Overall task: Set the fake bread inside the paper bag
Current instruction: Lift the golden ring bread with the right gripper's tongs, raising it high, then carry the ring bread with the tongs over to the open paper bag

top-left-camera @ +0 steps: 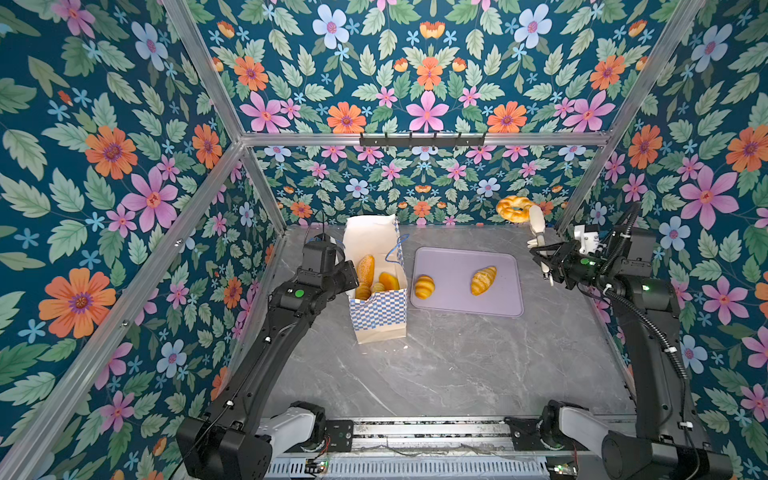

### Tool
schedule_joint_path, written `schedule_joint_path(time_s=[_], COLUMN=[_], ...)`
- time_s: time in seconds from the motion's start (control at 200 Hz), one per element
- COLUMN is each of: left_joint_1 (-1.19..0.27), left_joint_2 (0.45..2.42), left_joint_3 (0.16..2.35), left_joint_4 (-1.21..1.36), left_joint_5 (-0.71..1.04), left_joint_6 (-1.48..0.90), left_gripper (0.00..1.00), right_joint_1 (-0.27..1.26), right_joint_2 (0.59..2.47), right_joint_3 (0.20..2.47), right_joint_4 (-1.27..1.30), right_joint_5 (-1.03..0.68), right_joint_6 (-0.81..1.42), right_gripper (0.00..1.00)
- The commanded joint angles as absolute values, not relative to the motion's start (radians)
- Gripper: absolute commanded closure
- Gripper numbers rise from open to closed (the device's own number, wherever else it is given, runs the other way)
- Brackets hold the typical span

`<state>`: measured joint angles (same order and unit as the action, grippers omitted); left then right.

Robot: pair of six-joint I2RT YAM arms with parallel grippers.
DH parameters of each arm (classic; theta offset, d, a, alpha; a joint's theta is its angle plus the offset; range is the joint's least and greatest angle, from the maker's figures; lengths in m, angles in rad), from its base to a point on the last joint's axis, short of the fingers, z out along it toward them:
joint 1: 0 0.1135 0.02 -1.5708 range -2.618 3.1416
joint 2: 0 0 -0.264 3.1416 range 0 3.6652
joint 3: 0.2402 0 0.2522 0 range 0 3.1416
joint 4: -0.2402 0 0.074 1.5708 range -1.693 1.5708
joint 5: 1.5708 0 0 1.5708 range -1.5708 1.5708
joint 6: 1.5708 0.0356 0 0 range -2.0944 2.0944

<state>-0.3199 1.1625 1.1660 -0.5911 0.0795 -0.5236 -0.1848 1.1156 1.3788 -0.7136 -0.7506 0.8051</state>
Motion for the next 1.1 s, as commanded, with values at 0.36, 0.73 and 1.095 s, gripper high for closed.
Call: schedule_joint_path(time_s=[0.36,0.73,1.095], left_joint_1=[-0.319,-0.320,-0.319], left_joint_2=[1.171,1.172,1.162], left_joint_3=[1.184,1.181,1.174], left_joint_4=[-0.591,-0.586,-0.586], left_joint_5=[0.077,0.080,0.079], left_joint_6=[-0.527,-0.532,-0.536], left_gripper=[0.95,0.95,0.96], right_joint_1=[-0.085,0.014,0.188], right_joint_2=[1.066,1.034,1.046], right_joint_3=[1.479,1.470,1.454], right_joint_4=[-0.751,-0.741,-0.717], right_joint_5=[-0.725,-0.675,-0.582], right_joint_6=[0.804,0.834,0.847], right_gripper=[0.83,0.83,0.83])
